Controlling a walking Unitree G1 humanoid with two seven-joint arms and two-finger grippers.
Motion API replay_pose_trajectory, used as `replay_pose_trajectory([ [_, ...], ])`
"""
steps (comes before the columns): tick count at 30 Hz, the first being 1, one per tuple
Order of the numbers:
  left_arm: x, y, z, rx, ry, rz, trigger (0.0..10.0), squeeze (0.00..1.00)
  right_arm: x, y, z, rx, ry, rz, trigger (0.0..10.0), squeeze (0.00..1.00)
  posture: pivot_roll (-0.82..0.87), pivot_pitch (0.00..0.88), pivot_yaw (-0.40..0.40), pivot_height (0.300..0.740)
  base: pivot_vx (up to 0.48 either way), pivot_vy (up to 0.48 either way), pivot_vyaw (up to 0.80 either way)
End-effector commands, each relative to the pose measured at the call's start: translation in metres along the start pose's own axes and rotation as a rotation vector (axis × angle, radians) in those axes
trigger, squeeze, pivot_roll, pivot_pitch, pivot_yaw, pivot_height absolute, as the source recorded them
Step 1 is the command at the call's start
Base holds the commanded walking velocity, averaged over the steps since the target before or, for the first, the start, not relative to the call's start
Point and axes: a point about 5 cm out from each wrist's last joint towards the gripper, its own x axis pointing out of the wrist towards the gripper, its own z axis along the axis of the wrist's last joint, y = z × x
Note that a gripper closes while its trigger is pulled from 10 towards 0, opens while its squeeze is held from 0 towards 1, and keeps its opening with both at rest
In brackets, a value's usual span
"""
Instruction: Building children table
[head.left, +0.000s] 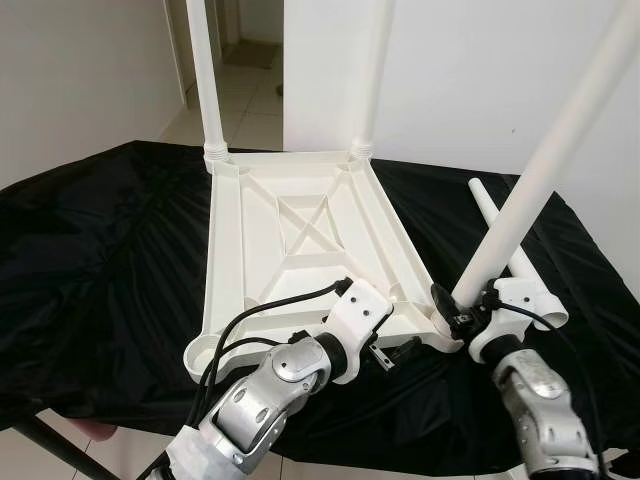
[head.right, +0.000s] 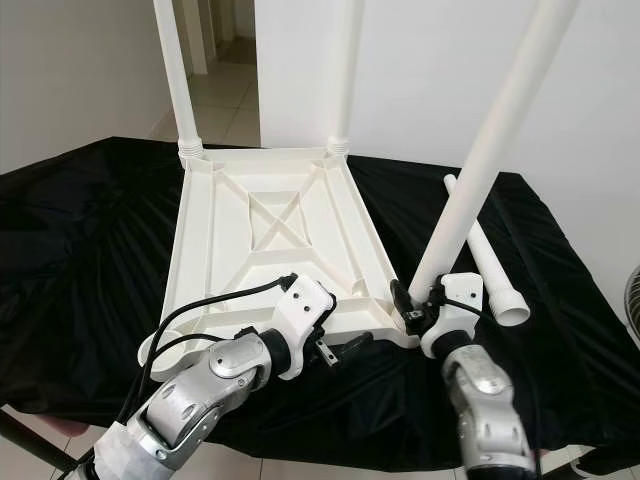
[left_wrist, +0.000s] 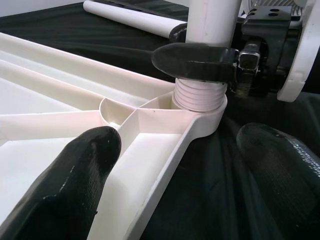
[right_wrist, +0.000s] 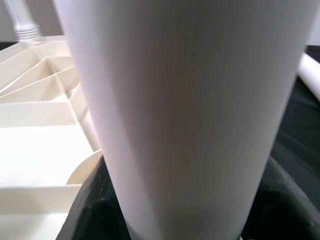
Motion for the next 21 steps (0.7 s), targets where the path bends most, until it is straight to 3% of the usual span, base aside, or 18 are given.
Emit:
replay_pose_trajectory([
  [1, 0.0, -0.009, 0.001, 0.001, 0.002, -0.1, 10.0, 0.0, -0.001, 0.005, -0.011, 0.005, 0.069, -0.067, 10.0, 0.0, -0.05, 0.03, -0.01, 0.74, 0.0, 0.0, 0.0],
  [6, 0.0, -0.01, 0.0, 0.001, 0.002, -0.102, 10.0, 0.0, -0.001, 0.01, -0.011, 0.025, 0.075, -0.143, 10.0, 0.0, -0.05, 0.03, -0.013, 0.74, 0.0, 0.0, 0.0],
  [10, 0.001, -0.01, 0.0, 0.0, 0.002, -0.099, 10.0, 0.0, -0.001, 0.03, -0.008, 0.071, 0.067, -0.309, 10.0, 0.0, -0.04, 0.028, -0.018, 0.74, 0.0, 0.0, 0.0],
  [14, 0.001, -0.009, 0.0, -0.001, 0.002, -0.094, 10.0, 0.0, -0.003, 0.033, -0.009, 0.095, 0.089, -0.469, 10.0, 0.0, -0.04, 0.027, -0.024, 0.74, 0.0, 0.0, 0.0],
  [21, 0.0, -0.009, -0.001, -0.003, 0.004, -0.091, 10.0, 0.0, 0.001, 0.043, -0.004, 0.127, 0.077, -0.453, 10.0, 0.0, -0.03, 0.02, -0.025, 0.74, 0.0, 0.0, 0.0],
])
